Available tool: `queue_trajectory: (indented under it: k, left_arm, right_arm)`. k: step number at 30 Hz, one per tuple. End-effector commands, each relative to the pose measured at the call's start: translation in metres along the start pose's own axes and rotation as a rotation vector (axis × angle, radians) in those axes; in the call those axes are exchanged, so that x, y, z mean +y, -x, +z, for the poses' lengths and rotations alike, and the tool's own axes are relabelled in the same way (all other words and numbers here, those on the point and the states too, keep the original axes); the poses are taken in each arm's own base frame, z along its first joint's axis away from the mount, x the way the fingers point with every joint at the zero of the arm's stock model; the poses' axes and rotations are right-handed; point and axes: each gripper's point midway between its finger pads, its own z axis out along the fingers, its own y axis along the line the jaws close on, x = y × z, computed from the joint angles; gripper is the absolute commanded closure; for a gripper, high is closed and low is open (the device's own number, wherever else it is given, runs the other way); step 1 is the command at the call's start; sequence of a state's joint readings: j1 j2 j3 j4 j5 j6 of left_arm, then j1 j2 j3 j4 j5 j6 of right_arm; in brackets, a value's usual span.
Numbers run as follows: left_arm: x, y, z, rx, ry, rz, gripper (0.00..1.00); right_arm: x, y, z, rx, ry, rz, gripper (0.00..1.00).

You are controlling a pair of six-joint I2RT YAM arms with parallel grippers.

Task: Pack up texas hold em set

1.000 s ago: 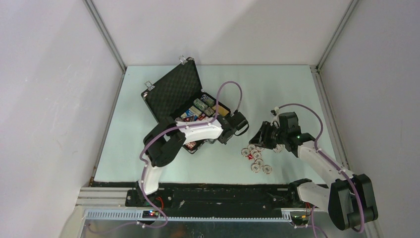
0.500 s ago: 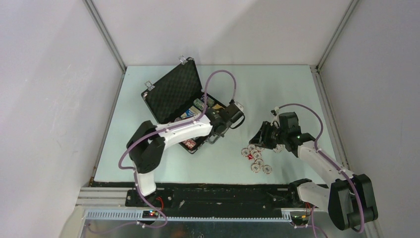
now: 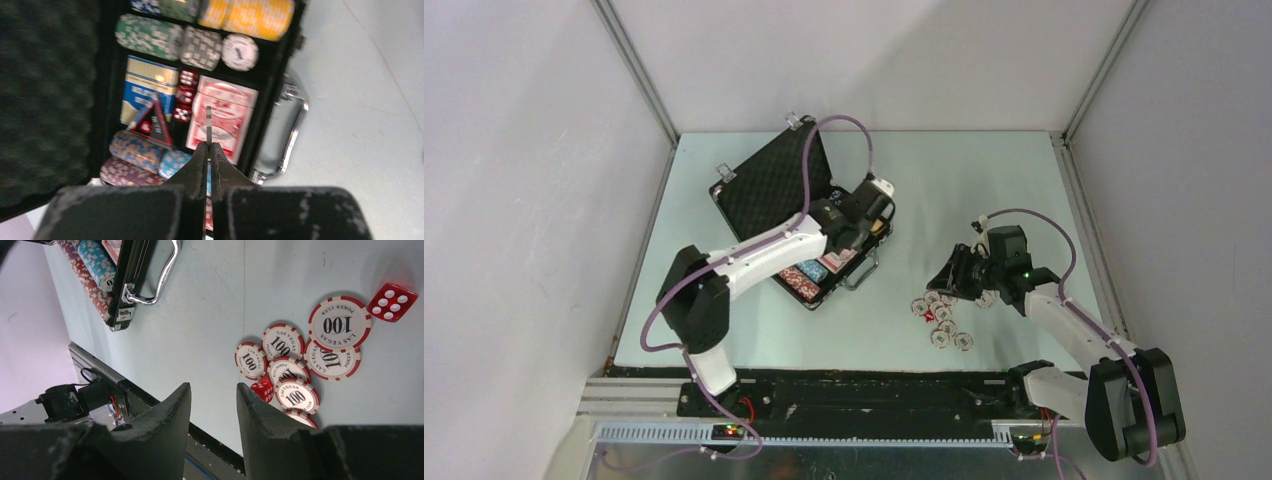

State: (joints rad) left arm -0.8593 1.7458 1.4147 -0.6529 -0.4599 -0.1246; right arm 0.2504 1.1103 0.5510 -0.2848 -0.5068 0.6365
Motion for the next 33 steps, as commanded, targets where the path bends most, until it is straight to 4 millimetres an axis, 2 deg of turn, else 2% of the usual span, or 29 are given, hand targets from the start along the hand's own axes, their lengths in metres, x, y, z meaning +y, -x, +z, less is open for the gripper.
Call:
queue_trajectory:
  k: [1, 8, 15, 29, 33]
  left_arm:
    - [0.033, 0.039, -0.004, -0.098, 0.045, -0.025, 1.0]
    - [0.063, 0.059, 0.024, -0.09, 0.089, -0.056, 1.0]
    - [0.061, 0.066, 0.047, -0.074, 0.05, -0.037, 1.0]
    - [0.05, 0.046, 0.087, 0.022, 0.004, -0.02, 1.0]
    - [0.053, 0.041, 0.099, 0.044, 0.031, -0.014, 1.0]
  right_arm:
    - [0.008, 0.008, 0.003, -0.013, 0.044, -0.02, 0.59]
    - [0.013, 0.015, 0.002, -0.01, 0.045, -0.033, 0.59]
    - [0.017, 0.021, 0.002, -0.016, 0.045, -0.038, 0.59]
    - [0.015, 0.029, 0.011, -0.009, 0.033, -0.035, 0.59]
    - [0.015, 0.03, 0.013, -0.004, 0.034, -0.033, 0.59]
